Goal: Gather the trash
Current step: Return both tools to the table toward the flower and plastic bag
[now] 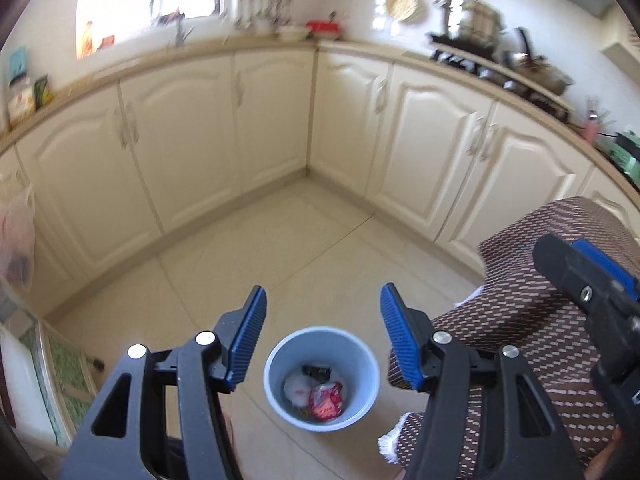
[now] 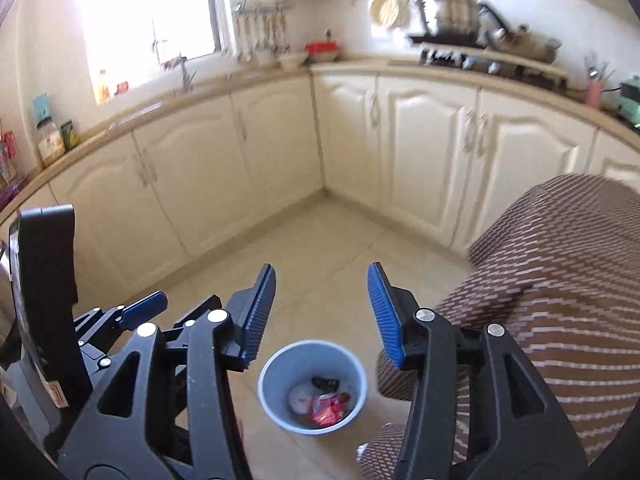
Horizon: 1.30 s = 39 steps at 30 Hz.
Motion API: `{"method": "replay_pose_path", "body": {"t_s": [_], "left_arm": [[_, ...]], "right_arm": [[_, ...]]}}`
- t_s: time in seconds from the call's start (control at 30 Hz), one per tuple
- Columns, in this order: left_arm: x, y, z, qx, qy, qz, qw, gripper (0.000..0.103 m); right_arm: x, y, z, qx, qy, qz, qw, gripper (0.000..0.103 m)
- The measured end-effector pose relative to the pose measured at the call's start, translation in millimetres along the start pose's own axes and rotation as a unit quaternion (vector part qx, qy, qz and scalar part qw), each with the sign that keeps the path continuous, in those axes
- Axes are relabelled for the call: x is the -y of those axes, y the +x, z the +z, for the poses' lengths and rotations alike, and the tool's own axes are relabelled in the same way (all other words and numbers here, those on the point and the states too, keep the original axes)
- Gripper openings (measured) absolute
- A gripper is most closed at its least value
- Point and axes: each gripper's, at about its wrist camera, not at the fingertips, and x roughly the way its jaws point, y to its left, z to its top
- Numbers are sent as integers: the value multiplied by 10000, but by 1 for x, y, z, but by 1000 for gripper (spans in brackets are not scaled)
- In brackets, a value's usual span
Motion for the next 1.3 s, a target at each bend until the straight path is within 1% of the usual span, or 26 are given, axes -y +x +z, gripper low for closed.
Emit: {"method": "replay_pose_path", "body": {"t_s": [0.17,0.33,0.4,0.53,0.57,0.7,0.77,0.83,0.9,0.93,1.0,1.07,1.1,1.17,1.23,1.27,1.3], "left_arm": [[40,-45,2,439,373,-271,9980,61],[79,-79,0,666,634,-609,9939,65],[100,-92,-2,776,792,-748,9910,66],[138,-110,-2,857,996,-1031,9860,67],[155,-114,-1,881,1083,-1123,9838,67],[203,-125,-2,922,1349,-1390,9767,68],[234,-129,-4,924,1537,-1553,9714,69],[261,-131,-7,873,1694,-1697,9669,69],[294,-129,-10,681,1874,-1947,9604,69],[303,-128,-11,615,1928,-2035,9579,69],[332,-125,-14,378,2085,-2294,9500,69],[354,-121,-17,174,2183,-2497,9432,69],[365,-118,-19,74,2230,-2576,9401,69],[390,-112,-22,-128,2317,-2750,9330,69],[414,-107,-29,-282,2398,-2849,9277,69],[429,-103,-32,-394,2419,-2955,9234,69],[437,-101,-34,-455,2431,-3006,9211,69]], "right_arm": [[25,-53,6,358,91,-245,9990,52],[58,-100,7,611,252,-644,9957,52],[74,-117,6,708,350,-813,9936,52],[108,-146,1,862,555,-1114,9885,52],[119,-154,-2,898,621,-1194,9868,53],[163,-180,-9,987,893,-1522,9793,53],[187,-191,-12,1036,1033,-1659,9752,53],[208,-201,-16,1084,1163,-1806,9706,53],[227,-209,-21,1107,1302,-1947,9659,53],[239,-214,-24,1122,1380,-2032,9628,53],[267,-226,-32,1133,1560,-2254,9550,54],[291,-239,-39,1147,1762,-2458,9462,55],[310,-246,-46,1130,1926,-2619,9389,56],[334,-256,-54,1080,2138,-2827,9288,56],[358,-262,-63,984,2335,-3025,9189,56],[370,-264,-67,932,2441,-3085,9146,56],[382,-266,-72,885,2541,-3114,9114,56]]}}
